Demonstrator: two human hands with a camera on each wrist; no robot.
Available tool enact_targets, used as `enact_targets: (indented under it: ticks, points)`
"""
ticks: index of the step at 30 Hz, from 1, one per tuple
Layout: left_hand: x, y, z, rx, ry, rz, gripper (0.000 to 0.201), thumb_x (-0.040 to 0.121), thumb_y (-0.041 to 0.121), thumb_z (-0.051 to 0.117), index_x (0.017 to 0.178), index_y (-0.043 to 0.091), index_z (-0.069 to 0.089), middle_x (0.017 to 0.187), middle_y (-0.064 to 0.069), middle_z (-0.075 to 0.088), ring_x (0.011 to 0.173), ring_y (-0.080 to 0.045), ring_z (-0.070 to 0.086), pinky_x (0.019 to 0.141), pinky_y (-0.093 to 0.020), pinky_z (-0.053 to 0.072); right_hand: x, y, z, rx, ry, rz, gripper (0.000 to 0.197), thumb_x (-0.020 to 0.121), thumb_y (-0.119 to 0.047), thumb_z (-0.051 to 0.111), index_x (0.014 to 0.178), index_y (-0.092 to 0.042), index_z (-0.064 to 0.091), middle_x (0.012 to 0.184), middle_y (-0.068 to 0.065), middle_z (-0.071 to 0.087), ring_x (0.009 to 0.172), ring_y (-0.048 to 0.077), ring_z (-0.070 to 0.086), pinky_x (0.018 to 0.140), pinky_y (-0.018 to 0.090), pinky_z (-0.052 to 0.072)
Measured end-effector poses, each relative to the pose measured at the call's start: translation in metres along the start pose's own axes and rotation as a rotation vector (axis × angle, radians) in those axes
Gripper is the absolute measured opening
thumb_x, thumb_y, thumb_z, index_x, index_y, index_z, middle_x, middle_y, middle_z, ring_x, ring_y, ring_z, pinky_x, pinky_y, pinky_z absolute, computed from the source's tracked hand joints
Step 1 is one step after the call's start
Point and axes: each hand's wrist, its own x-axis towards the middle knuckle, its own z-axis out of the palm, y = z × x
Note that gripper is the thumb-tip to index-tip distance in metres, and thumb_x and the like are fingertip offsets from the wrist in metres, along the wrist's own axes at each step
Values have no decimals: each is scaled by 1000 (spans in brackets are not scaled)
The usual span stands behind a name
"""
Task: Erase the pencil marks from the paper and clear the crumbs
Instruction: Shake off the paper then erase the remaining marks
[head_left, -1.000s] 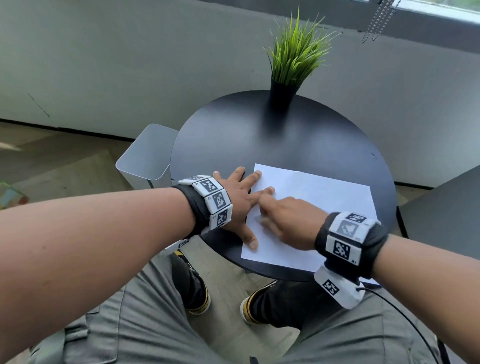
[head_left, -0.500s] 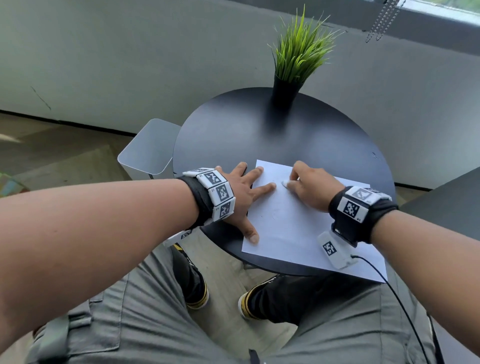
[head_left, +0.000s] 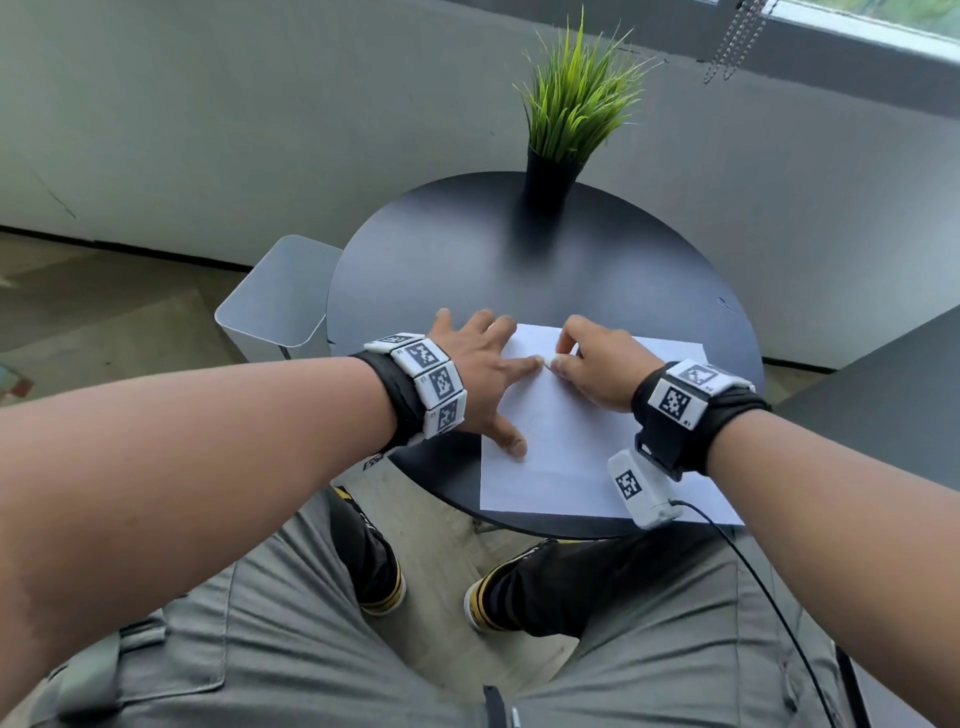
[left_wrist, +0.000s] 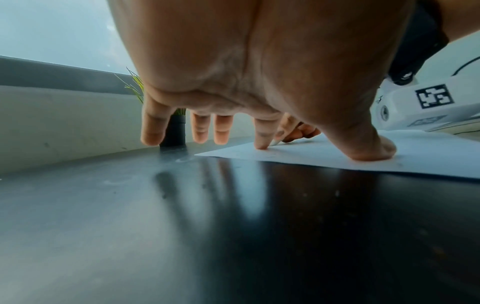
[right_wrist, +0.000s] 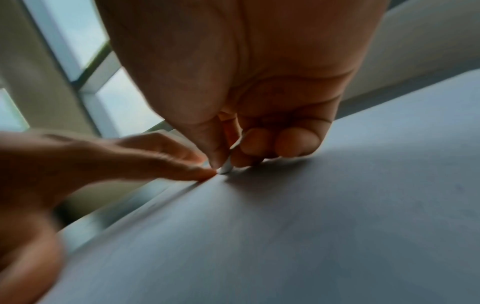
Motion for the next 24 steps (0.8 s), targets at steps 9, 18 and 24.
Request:
enact_targets:
  ticks: [9,18,24]
  points:
    - [1,-3,9,-72,-13,44,121,62,95,52,158,33,12,167,2,5,152,-22,6,109,-58,32,-6,5,-11,48,6,69,23,93,-38,56,98,-16,54,97,6,62,90,28,56,73,33,42]
    - [5,-1,1,-82,-70,28,121,58,95,57,156,42,10,166,0,8,151,-27,11,105,-62,35,-19,-1,6,83,10,21,18,95,-36,54,99,-20,50,98,10,64,89,30,57,72,33,40]
    - [5,-1,-1,-83,-70,34,112,59,92,60,152,44,19,163,-1,13,148,-27,15,103,-61,38,-40,-13,27,93,-104,-128,19,96,-38,52,106,-23,48,96,3,63,83,27,56,74,34,43]
